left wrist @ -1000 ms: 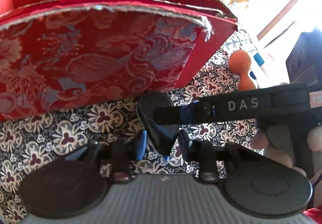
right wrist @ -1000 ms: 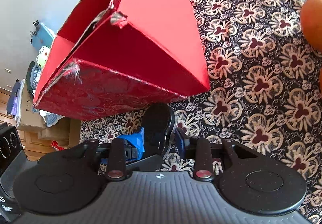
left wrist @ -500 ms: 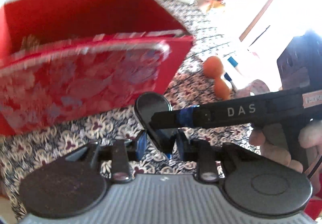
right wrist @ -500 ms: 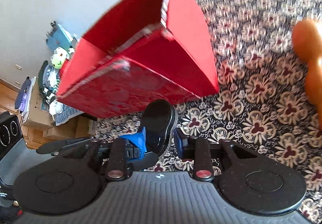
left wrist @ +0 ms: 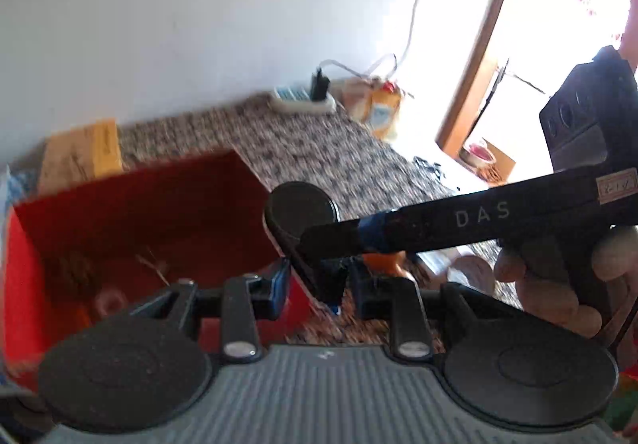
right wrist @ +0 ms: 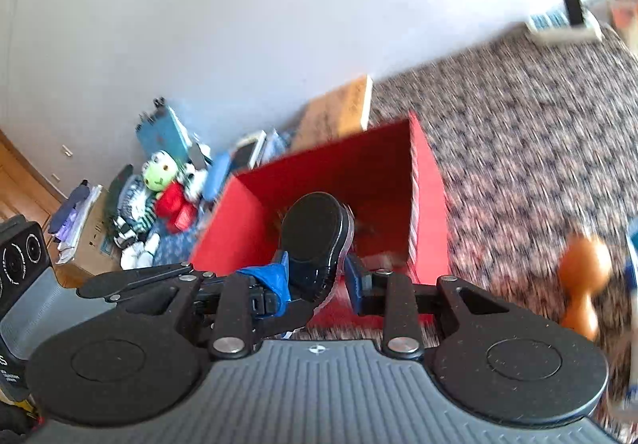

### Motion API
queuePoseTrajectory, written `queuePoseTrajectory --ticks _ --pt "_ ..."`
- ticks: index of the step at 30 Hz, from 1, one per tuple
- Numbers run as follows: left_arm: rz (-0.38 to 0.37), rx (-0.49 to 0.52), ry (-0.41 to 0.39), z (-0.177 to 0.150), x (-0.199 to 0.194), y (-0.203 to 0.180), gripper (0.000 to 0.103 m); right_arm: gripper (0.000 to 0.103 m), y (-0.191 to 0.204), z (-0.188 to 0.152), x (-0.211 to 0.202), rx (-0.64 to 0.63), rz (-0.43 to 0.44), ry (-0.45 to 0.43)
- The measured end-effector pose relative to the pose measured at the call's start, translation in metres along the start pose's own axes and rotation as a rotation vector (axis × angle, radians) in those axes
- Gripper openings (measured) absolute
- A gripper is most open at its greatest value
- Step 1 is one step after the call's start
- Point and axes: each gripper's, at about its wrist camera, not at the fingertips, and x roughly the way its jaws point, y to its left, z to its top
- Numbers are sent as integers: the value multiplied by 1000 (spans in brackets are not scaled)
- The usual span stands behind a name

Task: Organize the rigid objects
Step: 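Carry the black object over the red box and lower it inside, then open the right gripper to release the black object in the box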

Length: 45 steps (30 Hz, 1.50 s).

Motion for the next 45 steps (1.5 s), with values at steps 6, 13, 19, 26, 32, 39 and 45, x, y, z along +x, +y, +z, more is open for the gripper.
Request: queuePoseTrajectory --ticks 6,13,19,26,32,39,45 --pt "77 -18 -15 33 9 35 26 13 16 38 46 -71 21 23" --pt "154 -85 69 39 44 89 26 13 23 55 112 -118 13 149" --pt "212 -146 168 22 74 124 25 13 21 50 164 -142 -12 279" --pt "261 -187 267 11 102 145 25 14 21 42 202 -165 -42 383" --pt "288 -198 317 5 112 152 23 14 18 41 213 -162 -42 423" --pt "303 -207 344 6 117 153 24 15 14 40 215 -127 -34 435" --pt "312 -214 333 6 116 153 24 15 7 43 208 -82 -40 365"
